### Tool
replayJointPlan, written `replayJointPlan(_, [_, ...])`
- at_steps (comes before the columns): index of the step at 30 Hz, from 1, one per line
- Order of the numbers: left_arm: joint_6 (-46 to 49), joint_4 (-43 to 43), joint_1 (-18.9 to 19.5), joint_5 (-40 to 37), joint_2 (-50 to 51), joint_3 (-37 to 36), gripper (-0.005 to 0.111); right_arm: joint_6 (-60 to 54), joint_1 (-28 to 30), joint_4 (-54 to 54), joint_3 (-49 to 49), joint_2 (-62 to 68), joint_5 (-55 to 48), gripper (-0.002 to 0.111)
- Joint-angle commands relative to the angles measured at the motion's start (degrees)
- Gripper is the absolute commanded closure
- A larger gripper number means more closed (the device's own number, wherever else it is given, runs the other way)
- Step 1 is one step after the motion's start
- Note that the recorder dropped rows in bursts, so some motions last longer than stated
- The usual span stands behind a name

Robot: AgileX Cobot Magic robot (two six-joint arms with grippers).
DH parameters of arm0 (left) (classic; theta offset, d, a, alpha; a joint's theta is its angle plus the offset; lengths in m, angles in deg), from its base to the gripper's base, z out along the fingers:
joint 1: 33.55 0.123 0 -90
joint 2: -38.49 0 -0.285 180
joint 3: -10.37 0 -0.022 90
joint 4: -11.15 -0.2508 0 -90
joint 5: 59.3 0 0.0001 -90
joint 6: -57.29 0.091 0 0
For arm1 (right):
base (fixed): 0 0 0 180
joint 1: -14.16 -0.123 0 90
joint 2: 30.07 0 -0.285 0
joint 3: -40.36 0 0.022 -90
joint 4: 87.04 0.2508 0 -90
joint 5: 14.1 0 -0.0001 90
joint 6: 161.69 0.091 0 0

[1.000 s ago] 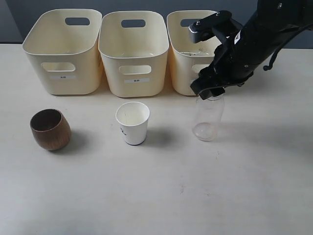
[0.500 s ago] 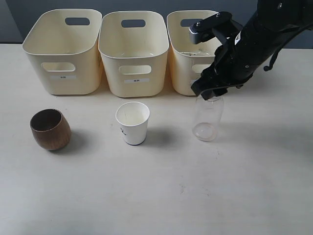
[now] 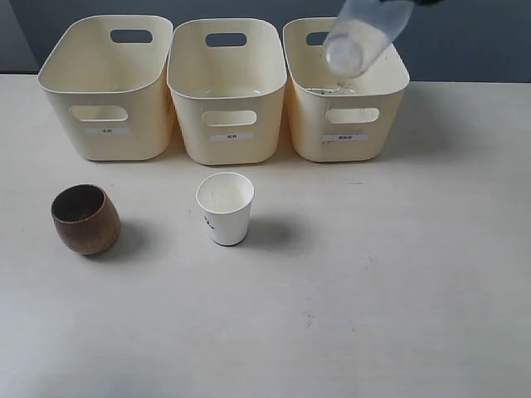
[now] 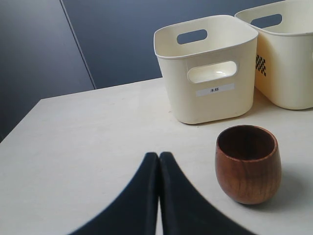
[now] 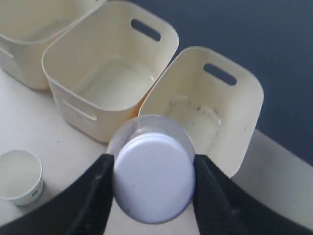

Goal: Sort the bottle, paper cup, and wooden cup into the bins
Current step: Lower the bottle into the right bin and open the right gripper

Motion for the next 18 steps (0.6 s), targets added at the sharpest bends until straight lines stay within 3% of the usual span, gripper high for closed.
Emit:
replayJointPlan(1, [-0.3, 0.0, 0.1, 0.9, 0.3, 0.3, 0.107, 0.4, 0.1, -0.6, -3.4, 0.5, 3.0, 0.109])
replayJointPlan(9, [-0.3, 0.0, 0.1, 0.9, 0.3, 0.3, 0.107, 9.1, 1.0, -14.6, -9.1, 17.0, 11.9, 0.109])
replayJointPlan(14, [-0.3, 0.0, 0.1, 0.9, 0.3, 0.3, 0.107, 8.3, 6.0, -9.8, -16.4, 27.4, 10.6, 0.109])
replayJointPlan(18, [-0.3, 0.0, 0.1, 0.9, 0.3, 0.3, 0.107, -0.3, 8.2, -1.1, -23.7, 34.8, 4.2, 0.109])
